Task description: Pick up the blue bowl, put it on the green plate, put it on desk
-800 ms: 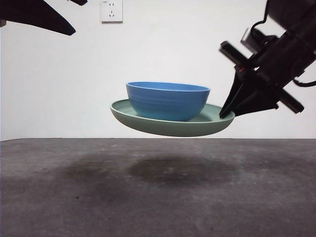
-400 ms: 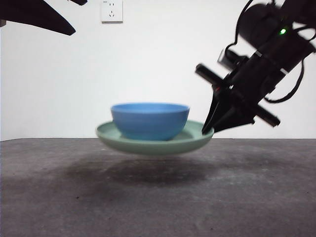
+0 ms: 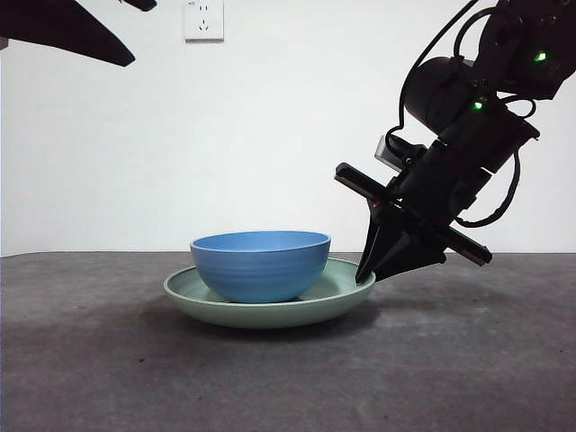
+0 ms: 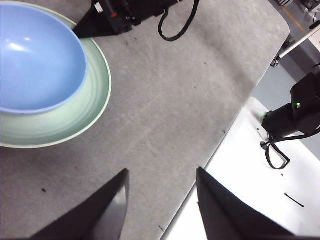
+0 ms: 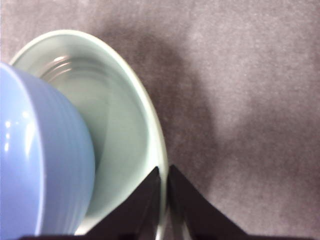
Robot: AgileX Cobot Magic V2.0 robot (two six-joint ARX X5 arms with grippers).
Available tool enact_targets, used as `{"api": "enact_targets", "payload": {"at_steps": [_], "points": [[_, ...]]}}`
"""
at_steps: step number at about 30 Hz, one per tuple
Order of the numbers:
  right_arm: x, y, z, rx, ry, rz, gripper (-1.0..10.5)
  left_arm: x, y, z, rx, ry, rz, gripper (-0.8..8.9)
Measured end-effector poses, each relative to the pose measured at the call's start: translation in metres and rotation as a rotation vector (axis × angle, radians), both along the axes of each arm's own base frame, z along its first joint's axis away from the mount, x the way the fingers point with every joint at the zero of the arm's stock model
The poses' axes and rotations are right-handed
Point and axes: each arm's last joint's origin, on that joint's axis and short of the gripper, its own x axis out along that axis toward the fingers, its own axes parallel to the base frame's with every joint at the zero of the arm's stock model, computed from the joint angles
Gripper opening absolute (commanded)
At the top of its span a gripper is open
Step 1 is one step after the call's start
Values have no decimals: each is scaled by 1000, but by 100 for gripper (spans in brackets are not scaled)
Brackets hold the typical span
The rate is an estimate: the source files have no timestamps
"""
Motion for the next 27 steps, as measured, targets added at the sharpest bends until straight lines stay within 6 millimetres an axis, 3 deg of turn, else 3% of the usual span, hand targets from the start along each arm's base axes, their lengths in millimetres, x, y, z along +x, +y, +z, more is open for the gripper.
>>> {"api": "enact_targets", "payload": {"at_steps": [8, 13, 24, 27], "points": [[-1, 0, -1, -13, 15, -4, 22, 0, 0, 0, 1, 2, 0, 218], [-2, 0, -2, -14, 25, -5, 179, 0, 0, 0, 1, 2, 0, 218], [-3, -1, -1, -13, 38, -2, 181, 0, 0, 0, 1, 2, 0, 218], [-7, -3, 8, -36, 33, -12, 181, 0, 0, 0, 1, 2, 0, 218]]}}
